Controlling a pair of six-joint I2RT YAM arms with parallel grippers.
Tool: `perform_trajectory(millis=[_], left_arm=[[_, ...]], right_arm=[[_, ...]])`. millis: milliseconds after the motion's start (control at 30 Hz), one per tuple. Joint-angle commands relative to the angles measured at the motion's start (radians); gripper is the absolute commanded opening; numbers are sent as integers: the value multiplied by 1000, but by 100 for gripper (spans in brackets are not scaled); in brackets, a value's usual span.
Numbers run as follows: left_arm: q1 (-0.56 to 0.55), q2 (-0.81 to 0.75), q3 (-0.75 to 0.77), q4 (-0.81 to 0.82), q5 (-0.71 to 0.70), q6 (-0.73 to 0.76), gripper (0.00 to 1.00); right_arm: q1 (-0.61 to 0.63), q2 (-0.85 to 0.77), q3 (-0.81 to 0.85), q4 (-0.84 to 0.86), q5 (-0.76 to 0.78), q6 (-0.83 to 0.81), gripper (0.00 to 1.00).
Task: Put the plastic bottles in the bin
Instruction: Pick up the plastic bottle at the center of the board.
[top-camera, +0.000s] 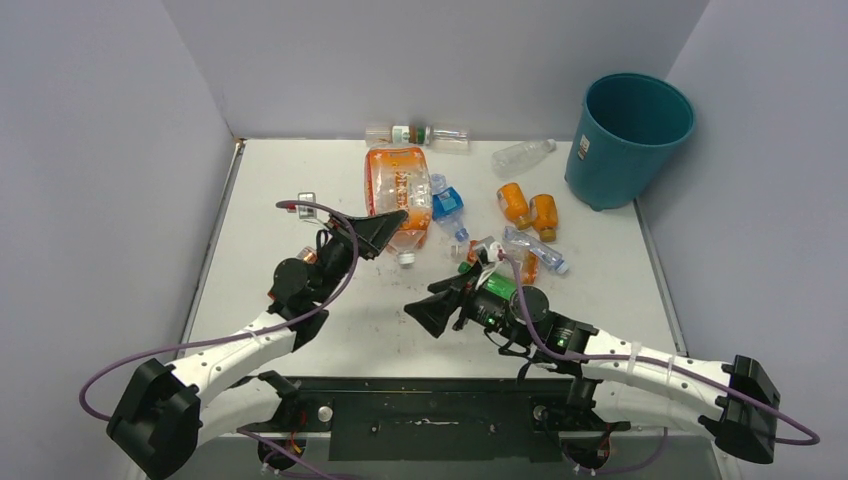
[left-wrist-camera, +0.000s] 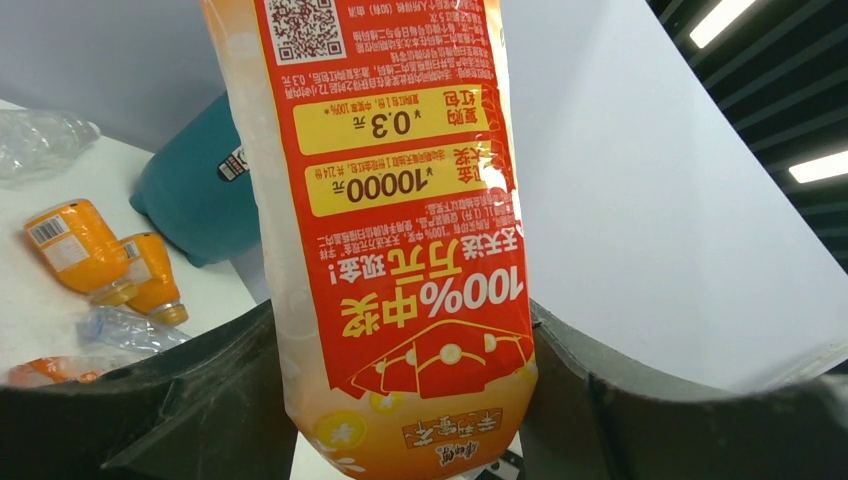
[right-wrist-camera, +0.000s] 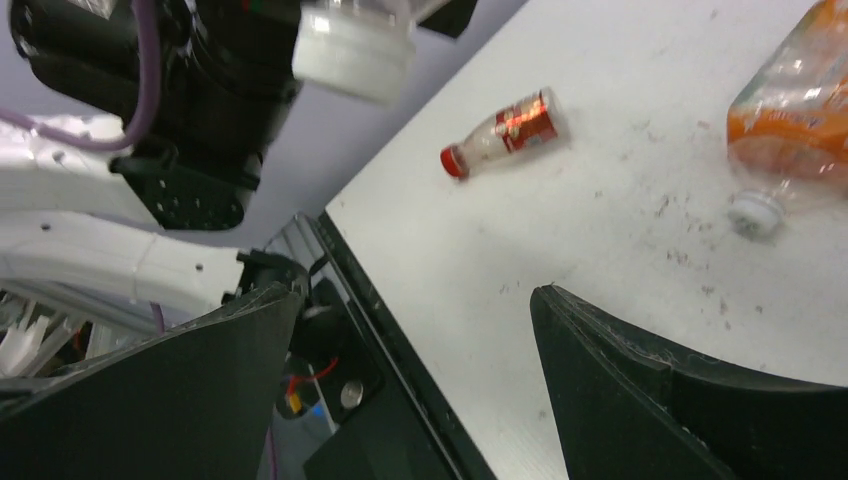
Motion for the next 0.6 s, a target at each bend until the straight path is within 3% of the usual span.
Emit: perform_trajectory(millis=[0,267,567], left_arm=[[-23,-39,-7,127,-82,-15,0],[-76,-55,9,99,-95,22,0],[-89,-64,-11,95,-81,54,0]], right_arm=[[5,14,20,267,126,-32,90],[6,75,61,357,137,-70,100],[5,111,95,389,171,-62,88]])
